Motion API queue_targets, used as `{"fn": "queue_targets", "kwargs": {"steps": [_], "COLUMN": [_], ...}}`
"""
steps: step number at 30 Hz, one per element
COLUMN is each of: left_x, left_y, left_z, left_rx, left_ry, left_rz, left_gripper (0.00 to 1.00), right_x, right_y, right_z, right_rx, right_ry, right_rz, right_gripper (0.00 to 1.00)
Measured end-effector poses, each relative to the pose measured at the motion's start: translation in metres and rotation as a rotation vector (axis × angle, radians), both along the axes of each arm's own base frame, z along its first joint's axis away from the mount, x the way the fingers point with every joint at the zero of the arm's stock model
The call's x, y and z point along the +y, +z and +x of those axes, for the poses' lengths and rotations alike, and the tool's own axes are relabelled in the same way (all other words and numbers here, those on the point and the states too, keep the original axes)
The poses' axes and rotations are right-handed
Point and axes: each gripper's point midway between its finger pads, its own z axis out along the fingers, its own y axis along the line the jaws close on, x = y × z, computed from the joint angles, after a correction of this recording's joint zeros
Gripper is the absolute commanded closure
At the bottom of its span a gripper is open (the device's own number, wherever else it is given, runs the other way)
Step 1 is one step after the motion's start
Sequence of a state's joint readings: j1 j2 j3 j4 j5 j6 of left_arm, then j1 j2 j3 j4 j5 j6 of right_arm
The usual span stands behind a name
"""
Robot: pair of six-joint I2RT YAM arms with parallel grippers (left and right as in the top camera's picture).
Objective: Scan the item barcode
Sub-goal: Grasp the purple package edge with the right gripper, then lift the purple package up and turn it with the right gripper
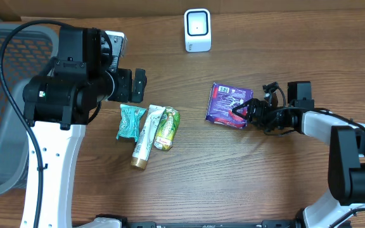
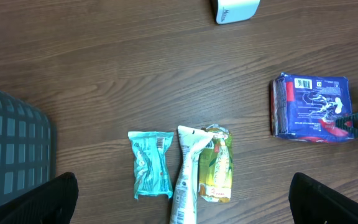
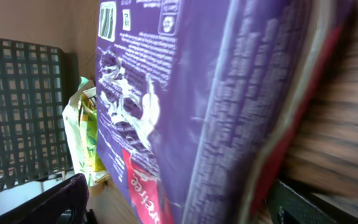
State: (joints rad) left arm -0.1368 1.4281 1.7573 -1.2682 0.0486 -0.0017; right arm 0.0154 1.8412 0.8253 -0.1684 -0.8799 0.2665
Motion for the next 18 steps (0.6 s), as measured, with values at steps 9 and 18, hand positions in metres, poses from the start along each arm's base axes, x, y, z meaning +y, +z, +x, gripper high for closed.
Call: {"fn": "queue_targets", "kwargs": {"steps": [9, 18], "left_x": [0.000, 0.000], "left_y": [0.000, 0.000], "left_z": [0.000, 0.000], "left_rx": [0.000, 0.000], "left_ry": [0.000, 0.000], "left_rz": [0.000, 0.000], "left_gripper": [0.00, 0.01], "right_x": [0.019, 0.021], "right_y": [-0.007, -0.019], "right_z": [-0.006, -0.006], "right_rx": [0.031, 0.065], "right_ry": [0.034, 0.028], "right_rz": [0.024, 0.043], "right_gripper": [0.28, 0.74]}}
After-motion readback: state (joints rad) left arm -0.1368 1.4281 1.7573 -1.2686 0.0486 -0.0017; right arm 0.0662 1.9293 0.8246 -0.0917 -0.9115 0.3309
